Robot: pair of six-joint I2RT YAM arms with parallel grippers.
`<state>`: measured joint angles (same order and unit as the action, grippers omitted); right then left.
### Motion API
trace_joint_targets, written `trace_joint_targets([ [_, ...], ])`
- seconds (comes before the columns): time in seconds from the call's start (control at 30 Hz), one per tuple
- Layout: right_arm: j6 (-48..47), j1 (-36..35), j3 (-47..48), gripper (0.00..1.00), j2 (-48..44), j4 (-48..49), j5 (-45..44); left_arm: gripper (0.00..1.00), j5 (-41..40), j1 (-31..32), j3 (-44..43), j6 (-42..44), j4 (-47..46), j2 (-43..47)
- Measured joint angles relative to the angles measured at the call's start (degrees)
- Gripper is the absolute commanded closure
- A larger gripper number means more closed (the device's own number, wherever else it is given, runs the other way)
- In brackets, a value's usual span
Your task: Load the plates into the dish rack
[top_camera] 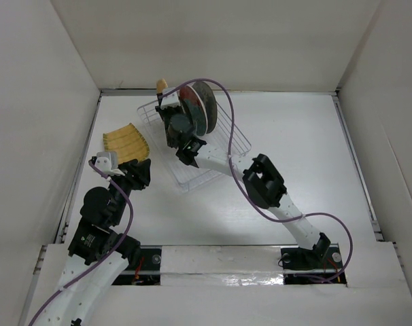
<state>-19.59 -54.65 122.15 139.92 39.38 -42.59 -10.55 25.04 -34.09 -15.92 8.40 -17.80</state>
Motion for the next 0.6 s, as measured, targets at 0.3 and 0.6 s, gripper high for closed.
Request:
trace_joint_targets([
  [0.3, -1.0, 0.6, 1.1, 1.00, 1.8, 0.0, 0.9, 0.57, 0.0, 0.0, 0.0, 0.0, 0.0, 0.0],
  [0.6, 0.7, -0.2, -10.8, 1.00, -2.0, 7.1, 1.2, 0.57, 0.1, 0.0, 0.0, 0.0, 0.0, -0.1],
])
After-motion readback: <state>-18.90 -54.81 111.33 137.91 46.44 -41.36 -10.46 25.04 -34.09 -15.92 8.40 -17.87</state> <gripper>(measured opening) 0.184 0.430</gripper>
